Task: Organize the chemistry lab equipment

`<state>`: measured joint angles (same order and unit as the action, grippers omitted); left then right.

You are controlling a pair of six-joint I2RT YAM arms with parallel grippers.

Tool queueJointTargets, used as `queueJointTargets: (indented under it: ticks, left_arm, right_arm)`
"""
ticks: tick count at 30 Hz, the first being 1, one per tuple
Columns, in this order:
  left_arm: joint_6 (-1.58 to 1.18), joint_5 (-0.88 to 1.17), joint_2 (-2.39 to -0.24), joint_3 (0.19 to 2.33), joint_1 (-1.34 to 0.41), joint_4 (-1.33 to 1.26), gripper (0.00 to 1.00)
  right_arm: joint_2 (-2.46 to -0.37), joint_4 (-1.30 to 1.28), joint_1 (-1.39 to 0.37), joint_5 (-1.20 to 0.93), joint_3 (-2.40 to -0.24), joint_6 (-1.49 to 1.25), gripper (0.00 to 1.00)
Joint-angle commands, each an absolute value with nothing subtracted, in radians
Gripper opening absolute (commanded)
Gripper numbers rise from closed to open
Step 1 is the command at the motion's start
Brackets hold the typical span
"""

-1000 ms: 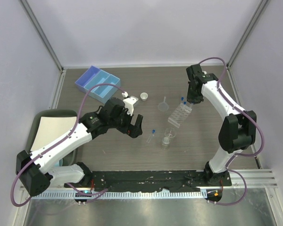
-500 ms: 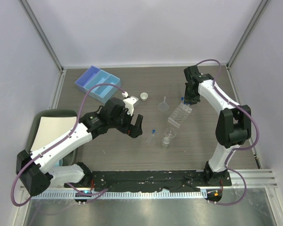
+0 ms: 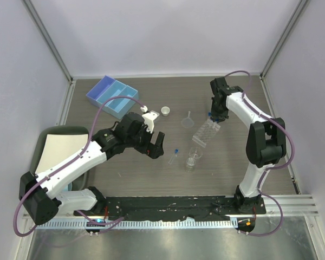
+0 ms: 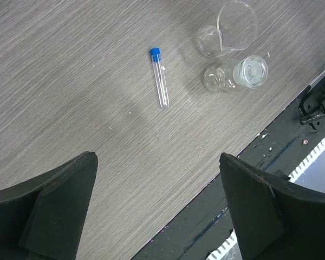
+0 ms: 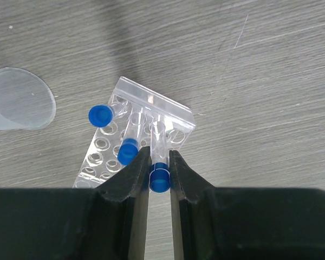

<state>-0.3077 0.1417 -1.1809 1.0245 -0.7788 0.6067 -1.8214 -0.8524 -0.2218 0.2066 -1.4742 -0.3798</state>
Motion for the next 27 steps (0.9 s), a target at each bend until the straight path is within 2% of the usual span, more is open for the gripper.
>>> queueJointTargets:
  ticks: [1, 9, 10, 13, 14, 17, 20, 27]
  left_arm:
    - [-0.307, 0.137, -1.177, 1.040, -0.778, 0.597, 1.00]
    - [-0.304, 0.133, -1.178, 1.038, -0.776, 0.598, 1.00]
    - [-0.304, 0.133, -1.177, 1.039, -0.778, 0.598, 1.00]
    - [-0.304, 0.137, -1.183, 1.040, -0.778, 0.598, 1.00]
    - [-0.304, 0.138, -1.183, 1.040, -0.779, 0.600, 1.00]
    - [-0.304, 0.147, -1.187, 1.039, -0.778, 0.598, 1.00]
    - [-0.307, 0.161, -1.195, 1.037, -0.779, 0.601, 1.00]
    - [-0.311, 0.138, -1.242, 1.046, -0.804, 0.611, 1.00]
  right_arm:
    - [-1.850, -0.834, -0.215, 0.180, -1.460, -0.390, 0.01]
    - [-1.868, -0.821, -0.210, 0.167, -1.448, -0.399, 0.03]
    - [-1.868, -0.819, -0.209, 0.167, -1.447, -0.399, 0.06]
    - [-1.862, -0.818, -0.209, 0.167, -1.443, -0.403, 0.28]
    - [-1.859, -0.819, -0.207, 0.169, -1.440, -0.403, 0.39]
    - [-1.838, -0.821, -0.207, 0.178, -1.436, -0.408, 0.52]
    - [-1.796, -0.834, -0.207, 0.201, -1.437, -0.416, 0.62]
    - [-1.632, -0.887, -0.209, 0.264, -1.431, -0.411, 0.65]
